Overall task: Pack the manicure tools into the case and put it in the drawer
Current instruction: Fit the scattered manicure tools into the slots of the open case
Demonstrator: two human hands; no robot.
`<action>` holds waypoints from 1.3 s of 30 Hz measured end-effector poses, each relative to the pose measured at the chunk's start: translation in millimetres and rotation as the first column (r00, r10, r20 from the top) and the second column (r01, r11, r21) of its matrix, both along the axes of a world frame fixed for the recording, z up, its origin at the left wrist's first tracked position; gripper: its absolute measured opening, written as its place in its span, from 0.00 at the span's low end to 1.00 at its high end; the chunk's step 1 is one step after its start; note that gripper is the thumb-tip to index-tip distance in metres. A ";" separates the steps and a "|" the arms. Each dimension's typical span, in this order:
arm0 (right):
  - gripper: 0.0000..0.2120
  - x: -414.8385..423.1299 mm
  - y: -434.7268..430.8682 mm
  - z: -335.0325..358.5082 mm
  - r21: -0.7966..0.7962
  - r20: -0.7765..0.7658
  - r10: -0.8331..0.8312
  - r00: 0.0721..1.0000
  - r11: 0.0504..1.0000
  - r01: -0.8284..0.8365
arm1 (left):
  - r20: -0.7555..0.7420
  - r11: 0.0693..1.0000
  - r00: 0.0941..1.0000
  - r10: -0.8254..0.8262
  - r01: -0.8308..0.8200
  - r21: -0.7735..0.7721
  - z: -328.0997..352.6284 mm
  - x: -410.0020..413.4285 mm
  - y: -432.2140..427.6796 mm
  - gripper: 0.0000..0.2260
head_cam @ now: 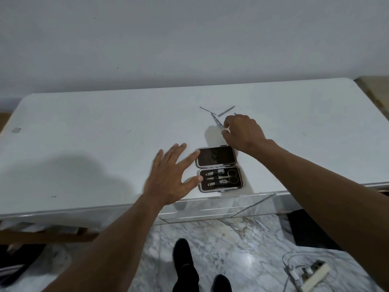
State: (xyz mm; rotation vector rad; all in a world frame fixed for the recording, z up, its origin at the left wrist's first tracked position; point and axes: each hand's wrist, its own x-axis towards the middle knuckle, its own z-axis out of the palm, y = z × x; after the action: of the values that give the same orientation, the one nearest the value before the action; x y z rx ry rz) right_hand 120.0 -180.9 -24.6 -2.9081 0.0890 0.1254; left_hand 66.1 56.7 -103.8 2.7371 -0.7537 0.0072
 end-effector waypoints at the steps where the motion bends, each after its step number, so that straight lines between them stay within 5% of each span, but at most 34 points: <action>1: 0.12 7.6 1.7 -1.4 0.007 -0.012 -0.035 0.999 0.999 0.035 | -0.002 1.000 1.000 0.002 -0.002 -0.003 -0.2 0.7 0.2 0.31; 10: 0.03 50.3 18.0 -3.8 0.036 -0.129 -0.133 0.983 0.990 0.139 | -0.018 1.000 1.000 0.015 -0.015 -0.003 1.9 1.9 -1.8 0.32; 20: 0.09 53.2 18.7 1.2 0.100 -0.139 -0.160 0.977 0.980 0.175 | -0.023 1.000 1.000 0.022 -0.022 0.004 4.8 3.4 -2.3 0.32; 30: 0.05 -4.5 0.5 14.9 0.260 0.007 -0.011 1.000 0.966 0.008 | 0.017 1.000 1.000 0.008 -0.008 0.014 1.4 2.2 -1.7 0.31; 39: 0.07 -60.2 -25.4 2.4 0.115 -0.005 0.140 0.990 0.984 -0.138 | 0.024 0.999 1.000 0.012 -0.013 0.030 -3.7 4.1 -0.9 0.32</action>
State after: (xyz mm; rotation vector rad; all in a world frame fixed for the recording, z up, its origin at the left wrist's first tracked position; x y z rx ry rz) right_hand 59.8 -206.3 -22.2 -2.7973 -0.1159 0.1673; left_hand 70.2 55.8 -107.4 2.7746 -0.7492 0.0312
